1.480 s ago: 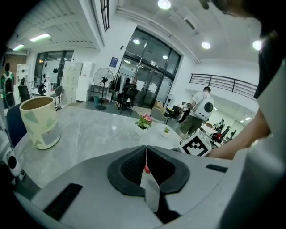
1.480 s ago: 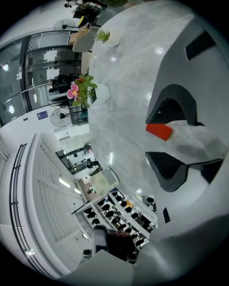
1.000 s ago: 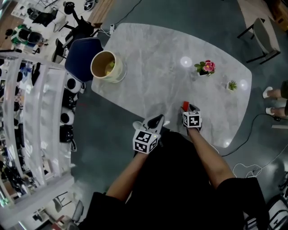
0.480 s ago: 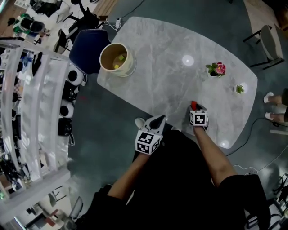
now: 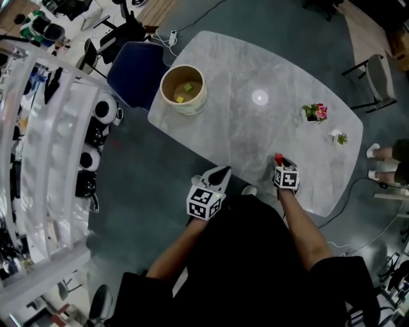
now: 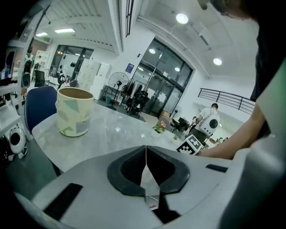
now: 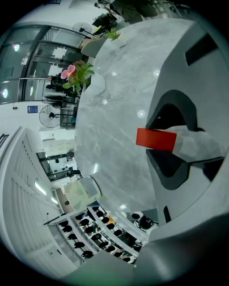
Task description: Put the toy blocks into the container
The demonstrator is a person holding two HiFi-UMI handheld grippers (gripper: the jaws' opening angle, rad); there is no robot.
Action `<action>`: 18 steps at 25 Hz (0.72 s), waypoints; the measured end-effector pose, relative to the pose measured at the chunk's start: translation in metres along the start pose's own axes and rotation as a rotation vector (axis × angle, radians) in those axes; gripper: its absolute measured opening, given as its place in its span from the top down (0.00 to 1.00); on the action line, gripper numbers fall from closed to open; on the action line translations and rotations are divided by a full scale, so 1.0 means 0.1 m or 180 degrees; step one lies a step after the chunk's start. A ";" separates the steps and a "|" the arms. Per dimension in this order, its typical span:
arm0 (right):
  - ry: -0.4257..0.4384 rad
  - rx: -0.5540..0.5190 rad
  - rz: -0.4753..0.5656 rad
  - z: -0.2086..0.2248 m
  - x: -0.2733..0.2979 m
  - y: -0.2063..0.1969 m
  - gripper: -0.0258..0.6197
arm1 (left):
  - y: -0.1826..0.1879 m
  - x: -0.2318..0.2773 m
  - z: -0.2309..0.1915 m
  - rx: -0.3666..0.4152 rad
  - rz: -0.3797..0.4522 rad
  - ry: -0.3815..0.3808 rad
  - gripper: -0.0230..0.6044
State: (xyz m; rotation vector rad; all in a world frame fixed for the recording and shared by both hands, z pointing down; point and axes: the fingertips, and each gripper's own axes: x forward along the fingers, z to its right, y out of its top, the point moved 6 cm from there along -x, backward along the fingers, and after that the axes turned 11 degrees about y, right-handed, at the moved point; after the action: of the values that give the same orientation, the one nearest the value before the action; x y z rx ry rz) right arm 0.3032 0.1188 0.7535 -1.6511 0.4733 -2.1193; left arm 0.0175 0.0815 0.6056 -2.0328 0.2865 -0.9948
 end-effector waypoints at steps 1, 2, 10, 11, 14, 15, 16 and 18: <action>-0.0003 0.0000 0.0020 -0.07 -0.01 0.04 0.76 | 0.04 -0.04 -0.07 -0.0015 0.0032 -0.0036 0.95; -0.0002 0.0002 0.0036 -0.14 -0.01 0.08 0.76 | 0.07 -0.08 -0.14 -0.0018 0.0059 -0.0064 0.95; 0.0077 -0.0085 0.0155 -0.74 0.07 0.41 0.76 | 0.25 -0.34 -0.71 -0.0066 0.0212 -0.0020 0.95; 0.0092 -0.0104 0.0171 -0.82 0.09 0.46 0.76 | 0.29 -0.37 -0.78 -0.0055 0.0234 -0.0017 0.95; 0.0141 -0.0181 0.0242 -1.08 0.16 0.65 0.76 | 0.38 -0.49 -1.00 -0.0040 0.0332 0.0032 0.95; 0.0160 -0.0211 0.0274 -1.18 0.18 0.71 0.76 | 0.40 -0.54 -1.08 -0.0052 0.0369 0.0056 0.95; 0.0184 -0.0238 0.0307 -1.29 0.19 0.76 0.76 | 0.40 -0.60 -1.17 -0.0069 0.0399 0.0080 0.95; 0.0241 -0.0281 0.0350 -1.52 0.22 0.85 0.76 | 0.39 -0.74 -1.34 -0.0112 0.0432 0.0126 0.95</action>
State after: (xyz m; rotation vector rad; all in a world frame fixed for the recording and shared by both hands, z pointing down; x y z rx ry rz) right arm 0.1604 0.0370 0.6930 -1.5576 0.6744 -2.1131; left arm -0.1243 0.0174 0.5805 -1.9984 0.4597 -0.9523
